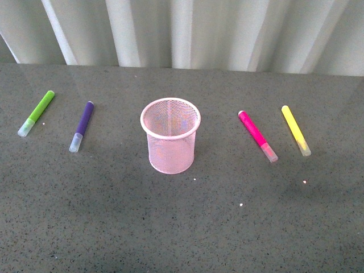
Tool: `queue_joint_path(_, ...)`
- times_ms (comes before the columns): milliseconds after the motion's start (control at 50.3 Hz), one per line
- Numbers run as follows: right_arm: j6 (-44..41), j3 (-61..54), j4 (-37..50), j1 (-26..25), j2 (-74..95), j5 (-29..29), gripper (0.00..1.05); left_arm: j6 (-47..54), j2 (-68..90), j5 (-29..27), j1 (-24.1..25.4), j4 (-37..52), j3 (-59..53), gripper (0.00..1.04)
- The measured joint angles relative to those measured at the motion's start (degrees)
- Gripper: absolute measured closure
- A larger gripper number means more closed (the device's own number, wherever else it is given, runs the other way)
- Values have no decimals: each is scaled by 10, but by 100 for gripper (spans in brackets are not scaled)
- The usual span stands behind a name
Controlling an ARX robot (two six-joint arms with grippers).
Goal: Insert purple and pink pens into pink cup
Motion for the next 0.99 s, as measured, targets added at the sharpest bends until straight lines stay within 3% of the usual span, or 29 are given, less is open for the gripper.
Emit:
queue_joint_path(60,0,0,0,0,0,0,7,-12,76,-6,-5,17,35,7)
queue_joint_path(179,0,0,0,0,0,0,7,-4,210,3,-13,133,116,7)
queue_joint_path(358,0,0,0,0,0,0,7,13,416,62,-16,241,257,7)
queue_joint_path(477,0,0,0,0,0,0,7,11,568,100,-18,209,368,7)
queue_joint_path(715,0,0,0,0,0,0,7,35,848,121,-17,70,564,7)
queue_joint_path(993,0,0,0,0,0,0,7,37,1019,83,-2,4,641,7)
